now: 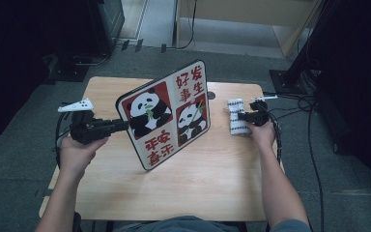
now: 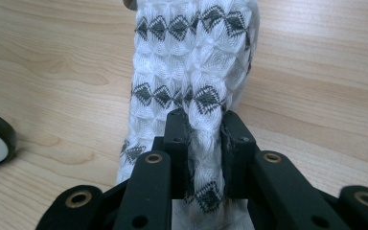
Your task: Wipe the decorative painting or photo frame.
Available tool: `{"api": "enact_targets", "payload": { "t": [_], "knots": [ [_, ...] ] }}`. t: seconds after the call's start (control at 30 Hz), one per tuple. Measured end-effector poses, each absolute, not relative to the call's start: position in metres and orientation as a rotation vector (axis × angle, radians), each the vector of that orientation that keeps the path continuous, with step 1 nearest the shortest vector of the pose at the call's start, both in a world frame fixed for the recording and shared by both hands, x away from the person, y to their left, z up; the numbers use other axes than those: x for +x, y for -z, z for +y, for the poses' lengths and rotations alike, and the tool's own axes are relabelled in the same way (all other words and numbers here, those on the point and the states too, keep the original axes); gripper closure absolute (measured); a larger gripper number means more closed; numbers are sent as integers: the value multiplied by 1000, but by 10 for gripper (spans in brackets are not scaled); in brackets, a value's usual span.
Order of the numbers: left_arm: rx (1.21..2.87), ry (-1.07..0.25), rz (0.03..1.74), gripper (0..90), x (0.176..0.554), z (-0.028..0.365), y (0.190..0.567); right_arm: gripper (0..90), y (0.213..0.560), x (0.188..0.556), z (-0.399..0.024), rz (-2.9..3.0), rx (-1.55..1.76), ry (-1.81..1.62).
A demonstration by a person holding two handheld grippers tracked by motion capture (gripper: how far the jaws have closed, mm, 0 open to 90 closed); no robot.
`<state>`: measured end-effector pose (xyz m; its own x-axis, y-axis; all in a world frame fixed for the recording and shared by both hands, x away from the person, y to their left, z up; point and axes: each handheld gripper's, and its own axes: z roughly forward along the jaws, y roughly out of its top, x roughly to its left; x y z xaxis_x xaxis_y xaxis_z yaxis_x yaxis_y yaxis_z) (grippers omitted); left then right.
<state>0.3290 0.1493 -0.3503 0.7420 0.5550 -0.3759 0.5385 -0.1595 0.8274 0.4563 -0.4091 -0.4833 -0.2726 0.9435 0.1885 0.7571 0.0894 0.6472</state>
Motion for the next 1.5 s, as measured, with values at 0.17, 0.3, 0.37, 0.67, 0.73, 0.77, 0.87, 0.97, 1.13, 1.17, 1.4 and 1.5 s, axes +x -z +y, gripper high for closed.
{"api": "enact_targets", "payload": {
  "t": [0.17, 0.3, 0.37, 0.67, 0.73, 0.77, 0.87, 0.97, 1.13, 1.17, 1.4, 1.5],
  "knots": [
    [1811, -18, 854, 777, 329, 149, 350, 751, 485, 457, -408, 2094, 1688, -955],
    [1808, -20, 857, 776, 329, 149, 350, 674, 487, 458, -407, 2099, 1698, -925],
    [1808, -19, 860, 774, 329, 149, 350, 627, 486, 458, -407, 2092, 1707, -924],
    [1812, -45, 881, 717, 329, 149, 350, 522, 473, 453, -407, 2069, 1664, -985],
    [1814, -53, 884, 692, 329, 149, 351, 521, 470, 452, -405, 2066, 1649, -995],
    [1814, -59, 885, 688, 329, 149, 351, 521, 469, 451, -405, 2067, 1643, -998],
    [1813, -71, 896, 663, 329, 149, 351, 520, 465, 450, -401, 2074, 1613, -1009],
    [1811, -80, 902, 633, 330, 149, 352, 519, 461, 448, -397, 2078, 1592, -1021],
    [1806, -83, 914, 620, 331, 150, 353, 513, 458, 446, -393, 2089, 1566, -1026],
    [1806, -87, 915, 618, 331, 150, 353, 512, 457, 445, -392, 2088, 1564, -1029],
    [1829, -120, 935, 573, 332, 149, 354, 511, 451, 442, -388, 2098, 1537, -1043],
    [1840, -128, 945, 573, 333, 148, 356, 511, 449, 440, -386, 2109, 1526, -1048]
  ]
}}
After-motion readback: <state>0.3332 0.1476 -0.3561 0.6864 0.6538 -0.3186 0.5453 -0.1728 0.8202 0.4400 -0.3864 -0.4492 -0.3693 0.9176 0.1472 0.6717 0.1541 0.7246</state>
